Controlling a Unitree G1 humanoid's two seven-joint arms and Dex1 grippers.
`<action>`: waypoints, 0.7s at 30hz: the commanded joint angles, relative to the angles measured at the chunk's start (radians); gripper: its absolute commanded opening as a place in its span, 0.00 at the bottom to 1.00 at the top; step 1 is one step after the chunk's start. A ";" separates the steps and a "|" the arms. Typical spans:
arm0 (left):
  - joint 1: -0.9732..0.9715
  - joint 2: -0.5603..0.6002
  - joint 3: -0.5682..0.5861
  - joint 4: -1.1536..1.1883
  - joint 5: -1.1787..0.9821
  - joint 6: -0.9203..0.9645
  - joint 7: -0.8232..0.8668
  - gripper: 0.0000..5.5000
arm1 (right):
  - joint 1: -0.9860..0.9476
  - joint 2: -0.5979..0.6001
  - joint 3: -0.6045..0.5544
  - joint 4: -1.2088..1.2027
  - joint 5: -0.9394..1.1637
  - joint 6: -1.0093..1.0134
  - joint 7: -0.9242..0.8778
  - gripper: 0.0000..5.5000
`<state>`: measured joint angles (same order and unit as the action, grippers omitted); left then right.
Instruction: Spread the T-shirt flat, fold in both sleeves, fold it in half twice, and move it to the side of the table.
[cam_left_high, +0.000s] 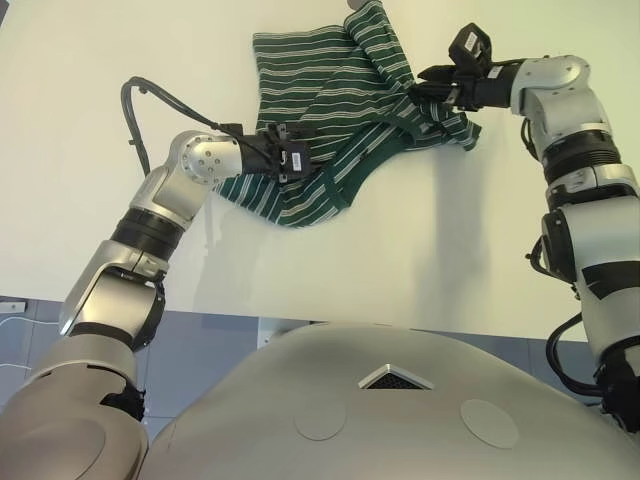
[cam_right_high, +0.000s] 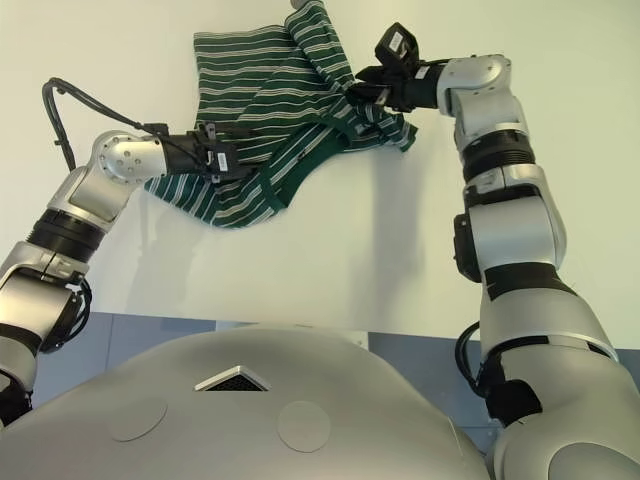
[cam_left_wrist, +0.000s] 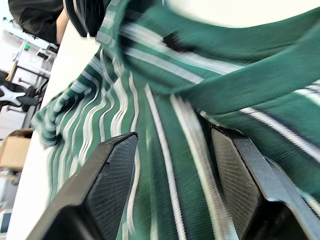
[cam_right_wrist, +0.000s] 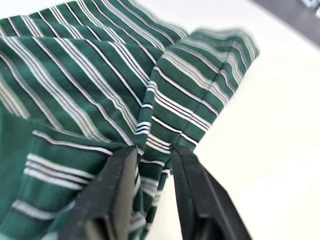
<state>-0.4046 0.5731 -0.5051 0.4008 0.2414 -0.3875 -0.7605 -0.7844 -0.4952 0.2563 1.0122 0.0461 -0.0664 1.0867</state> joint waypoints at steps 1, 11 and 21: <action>0.035 0.028 -0.041 0.184 0.115 0.039 0.012 0.49 | -0.026 -0.095 0.015 0.055 -0.096 -0.127 0.002 0.37; 0.064 0.020 -0.014 0.079 0.017 0.050 -0.055 0.49 | 0.354 -0.153 0.015 -0.709 -0.091 -0.240 0.023 0.50; 0.072 0.012 0.008 0.047 -0.001 0.072 -0.075 0.49 | 0.379 -0.164 0.097 -0.749 -0.394 -0.334 -0.196 0.37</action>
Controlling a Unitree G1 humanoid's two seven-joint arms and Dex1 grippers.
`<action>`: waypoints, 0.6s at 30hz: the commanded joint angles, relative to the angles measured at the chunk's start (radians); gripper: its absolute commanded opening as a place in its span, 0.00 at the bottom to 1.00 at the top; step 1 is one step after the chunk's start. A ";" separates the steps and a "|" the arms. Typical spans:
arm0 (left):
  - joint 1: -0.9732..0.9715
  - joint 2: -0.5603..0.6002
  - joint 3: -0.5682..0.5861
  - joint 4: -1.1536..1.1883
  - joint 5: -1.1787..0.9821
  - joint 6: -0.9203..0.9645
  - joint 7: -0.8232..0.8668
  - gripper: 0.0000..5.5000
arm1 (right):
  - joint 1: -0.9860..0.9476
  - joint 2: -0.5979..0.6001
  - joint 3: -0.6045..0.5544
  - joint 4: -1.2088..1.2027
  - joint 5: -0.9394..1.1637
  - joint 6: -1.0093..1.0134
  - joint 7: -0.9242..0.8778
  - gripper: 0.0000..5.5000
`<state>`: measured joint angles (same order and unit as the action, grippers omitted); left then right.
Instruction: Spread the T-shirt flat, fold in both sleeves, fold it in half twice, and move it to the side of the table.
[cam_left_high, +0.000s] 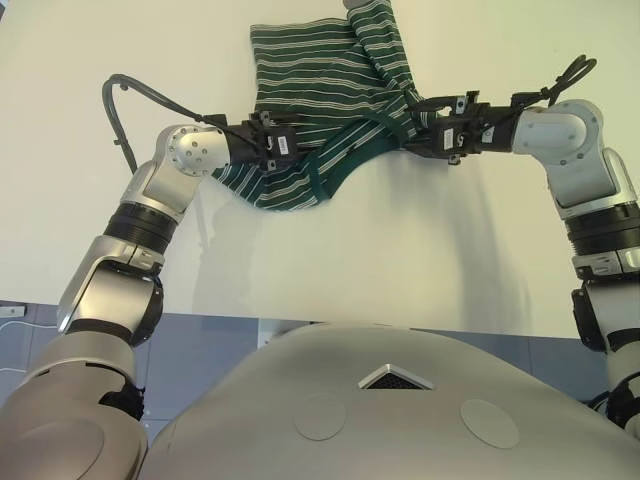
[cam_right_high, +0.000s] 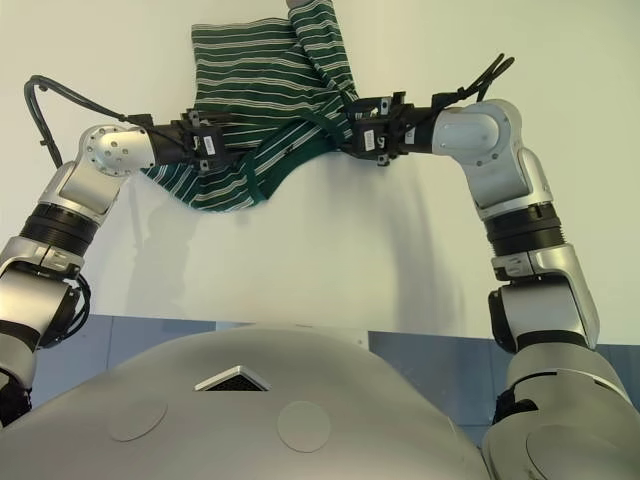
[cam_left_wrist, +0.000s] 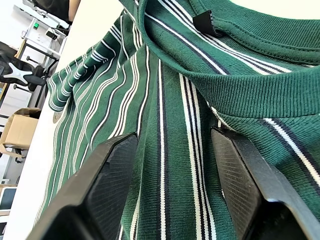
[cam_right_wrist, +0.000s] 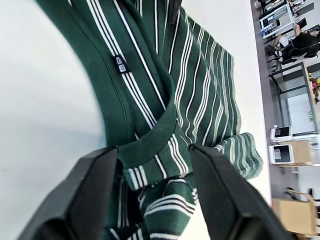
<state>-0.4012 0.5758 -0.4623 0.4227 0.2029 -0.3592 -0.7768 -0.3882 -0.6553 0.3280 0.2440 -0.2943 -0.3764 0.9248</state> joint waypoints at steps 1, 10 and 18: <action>0.070 0.010 -0.035 0.024 0.036 0.046 -0.061 0.49 | -0.018 -0.006 0.034 0.027 -0.073 -0.035 -0.046 0.33; 0.079 0.013 -0.029 0.001 0.029 0.059 -0.070 0.49 | -0.024 0.006 0.048 0.049 -0.101 -0.006 -0.069 0.03; 0.230 0.100 0.061 -0.404 -0.192 0.232 -0.207 0.49 | 0.212 -0.250 -0.050 -0.571 0.411 0.521 0.382 0.00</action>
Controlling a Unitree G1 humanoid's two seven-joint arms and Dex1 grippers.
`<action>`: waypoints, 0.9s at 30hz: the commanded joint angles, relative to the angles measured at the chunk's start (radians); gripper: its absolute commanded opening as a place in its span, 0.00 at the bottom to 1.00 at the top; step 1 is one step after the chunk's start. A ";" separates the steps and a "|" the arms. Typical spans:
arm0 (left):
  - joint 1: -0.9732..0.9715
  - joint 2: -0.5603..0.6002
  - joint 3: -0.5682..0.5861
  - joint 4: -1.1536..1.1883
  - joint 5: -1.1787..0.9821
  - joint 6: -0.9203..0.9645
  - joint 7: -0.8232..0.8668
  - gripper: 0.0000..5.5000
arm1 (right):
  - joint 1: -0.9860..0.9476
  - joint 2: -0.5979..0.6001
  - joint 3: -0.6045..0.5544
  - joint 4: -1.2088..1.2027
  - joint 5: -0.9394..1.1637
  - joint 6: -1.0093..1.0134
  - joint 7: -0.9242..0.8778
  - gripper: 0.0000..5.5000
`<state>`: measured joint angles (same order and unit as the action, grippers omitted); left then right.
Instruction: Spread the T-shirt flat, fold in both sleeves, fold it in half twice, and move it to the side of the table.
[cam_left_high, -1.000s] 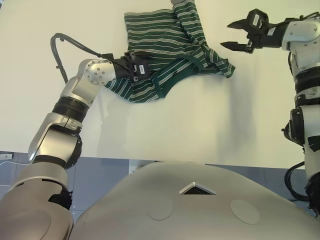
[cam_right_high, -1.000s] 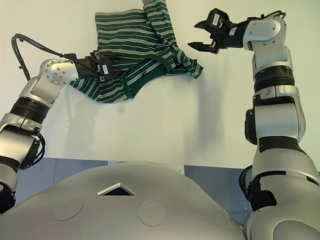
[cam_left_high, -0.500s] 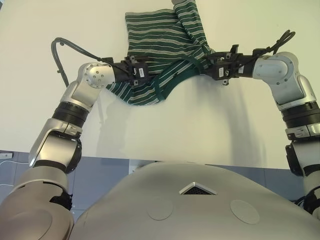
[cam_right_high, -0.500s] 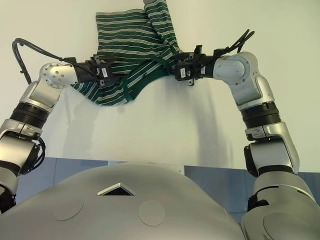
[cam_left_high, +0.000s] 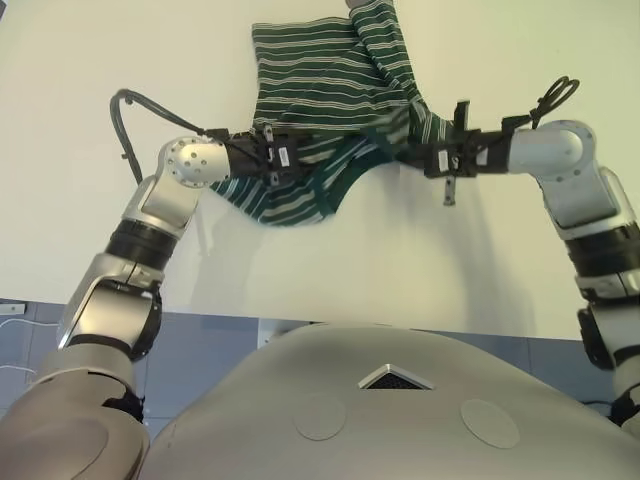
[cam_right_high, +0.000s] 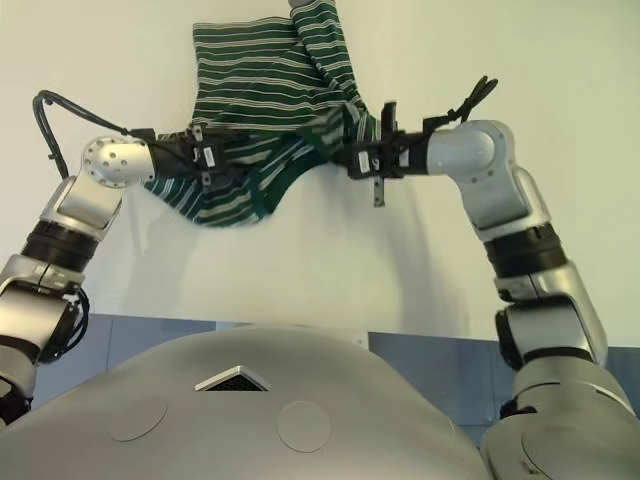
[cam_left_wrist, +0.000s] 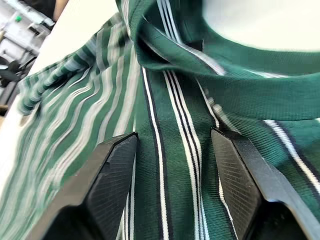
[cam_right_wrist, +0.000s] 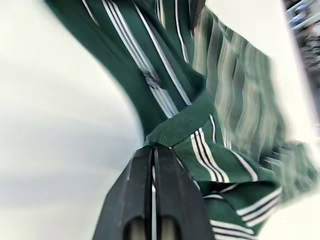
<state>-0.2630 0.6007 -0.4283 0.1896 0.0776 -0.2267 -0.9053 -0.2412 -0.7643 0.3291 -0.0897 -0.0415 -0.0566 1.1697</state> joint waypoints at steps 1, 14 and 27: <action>0.116 0.100 0.043 -0.228 -0.090 0.134 -0.099 0.49 | 0.088 -0.173 -0.054 -0.298 0.194 0.254 0.166 0.00; 0.302 0.245 0.009 -0.421 0.068 0.137 -0.116 0.49 | 0.222 -0.305 -0.176 -0.425 0.397 0.516 0.164 0.07; 0.315 0.251 0.009 -0.414 0.072 0.068 -0.112 0.49 | 0.173 -0.197 -0.056 0.066 0.064 0.309 -0.058 0.40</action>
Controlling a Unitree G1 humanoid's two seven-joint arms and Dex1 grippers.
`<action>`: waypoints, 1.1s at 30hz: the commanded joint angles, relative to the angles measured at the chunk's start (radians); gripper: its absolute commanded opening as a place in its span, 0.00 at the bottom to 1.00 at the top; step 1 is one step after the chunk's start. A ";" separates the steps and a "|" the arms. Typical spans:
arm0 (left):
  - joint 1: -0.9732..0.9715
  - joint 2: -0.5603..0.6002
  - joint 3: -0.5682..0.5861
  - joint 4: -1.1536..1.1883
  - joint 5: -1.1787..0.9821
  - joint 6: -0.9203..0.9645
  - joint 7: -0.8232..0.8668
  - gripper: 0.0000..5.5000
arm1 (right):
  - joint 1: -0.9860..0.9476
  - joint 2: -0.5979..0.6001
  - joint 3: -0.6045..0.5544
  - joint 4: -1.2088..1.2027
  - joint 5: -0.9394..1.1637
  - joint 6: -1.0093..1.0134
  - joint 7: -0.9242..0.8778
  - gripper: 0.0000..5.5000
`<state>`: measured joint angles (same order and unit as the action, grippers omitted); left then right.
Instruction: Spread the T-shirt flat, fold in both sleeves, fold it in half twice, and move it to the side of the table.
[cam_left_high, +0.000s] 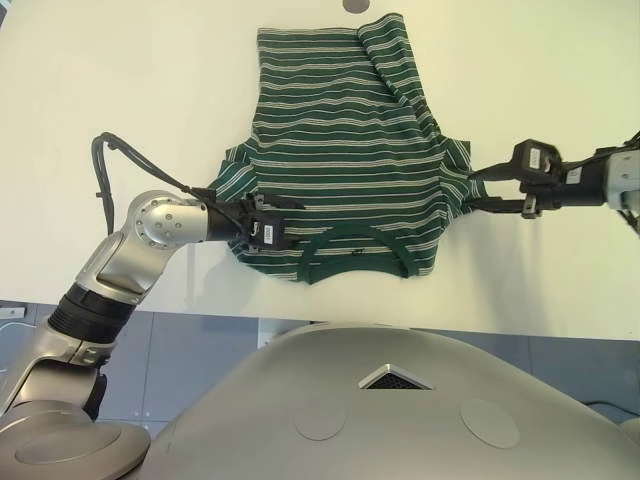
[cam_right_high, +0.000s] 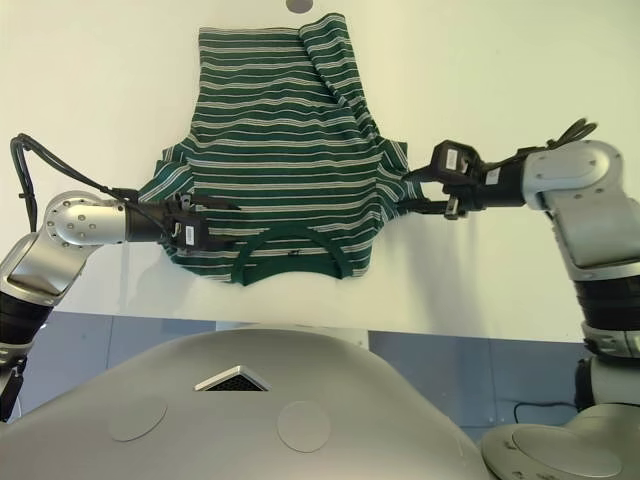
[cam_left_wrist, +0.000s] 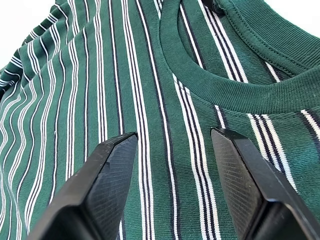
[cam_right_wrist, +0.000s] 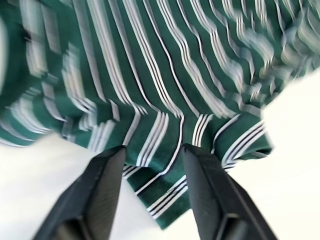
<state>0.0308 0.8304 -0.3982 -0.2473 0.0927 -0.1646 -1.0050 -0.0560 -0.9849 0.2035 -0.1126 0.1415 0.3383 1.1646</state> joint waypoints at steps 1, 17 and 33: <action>0.021 0.022 -0.021 0.024 0.058 0.003 -0.012 0.49 | -0.015 0.045 0.085 0.108 -0.144 -0.101 -0.074 0.40; 0.046 -0.008 -0.013 -0.079 0.008 0.038 -0.020 0.49 | -0.242 -0.085 -0.046 0.181 0.030 -0.130 0.212 0.40; -0.510 -0.346 0.073 0.614 -0.008 -0.019 0.183 0.49 | -0.767 0.788 -0.214 1.271 0.004 -0.277 -0.624 0.40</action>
<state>-0.3161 0.5833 -0.3295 0.1283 0.0424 -0.1436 -0.9044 -0.7836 -0.1955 0.0677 1.1202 0.0861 0.0735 0.5223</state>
